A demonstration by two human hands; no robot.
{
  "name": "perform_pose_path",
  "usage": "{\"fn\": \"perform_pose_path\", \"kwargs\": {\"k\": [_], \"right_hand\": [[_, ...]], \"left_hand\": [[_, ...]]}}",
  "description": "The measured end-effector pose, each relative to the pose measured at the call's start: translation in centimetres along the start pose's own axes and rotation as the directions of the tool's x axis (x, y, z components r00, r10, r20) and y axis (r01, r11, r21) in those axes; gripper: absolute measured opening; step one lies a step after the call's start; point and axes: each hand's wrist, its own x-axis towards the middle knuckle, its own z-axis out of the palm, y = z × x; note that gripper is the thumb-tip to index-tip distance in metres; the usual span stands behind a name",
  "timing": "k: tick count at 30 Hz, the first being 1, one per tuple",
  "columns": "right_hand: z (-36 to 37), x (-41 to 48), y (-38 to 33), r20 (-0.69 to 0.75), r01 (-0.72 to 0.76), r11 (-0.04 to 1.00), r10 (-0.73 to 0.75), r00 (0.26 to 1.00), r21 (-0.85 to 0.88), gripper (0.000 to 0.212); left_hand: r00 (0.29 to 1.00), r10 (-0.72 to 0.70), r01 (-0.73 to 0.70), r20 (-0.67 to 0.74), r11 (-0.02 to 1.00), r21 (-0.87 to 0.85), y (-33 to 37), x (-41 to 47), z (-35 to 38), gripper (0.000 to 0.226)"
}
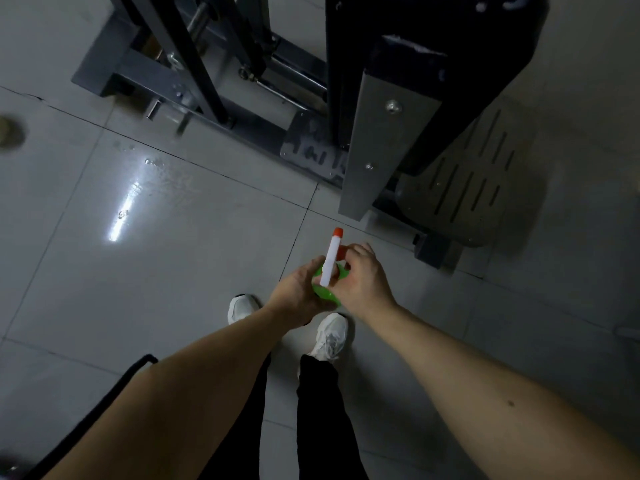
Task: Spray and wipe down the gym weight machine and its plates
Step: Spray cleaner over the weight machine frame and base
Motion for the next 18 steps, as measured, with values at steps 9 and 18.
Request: {"fn": "perform_pose_path", "kwargs": {"k": [9,18], "right_hand": [[1.0,1.4,2.0,0.029,-0.068,0.994,0.065,0.997,0.089,0.063],[3.4,3.8,5.8,0.036,-0.148,0.982,0.145,0.989,0.116,0.062]], "left_hand": [[0.997,-0.071,0.072,-0.027,0.997,0.028,-0.7,1.8,1.4,0.092],[0.996,-0.084,0.085,-0.032,0.996,0.019,-3.5,6.1,3.8,0.092]]}}
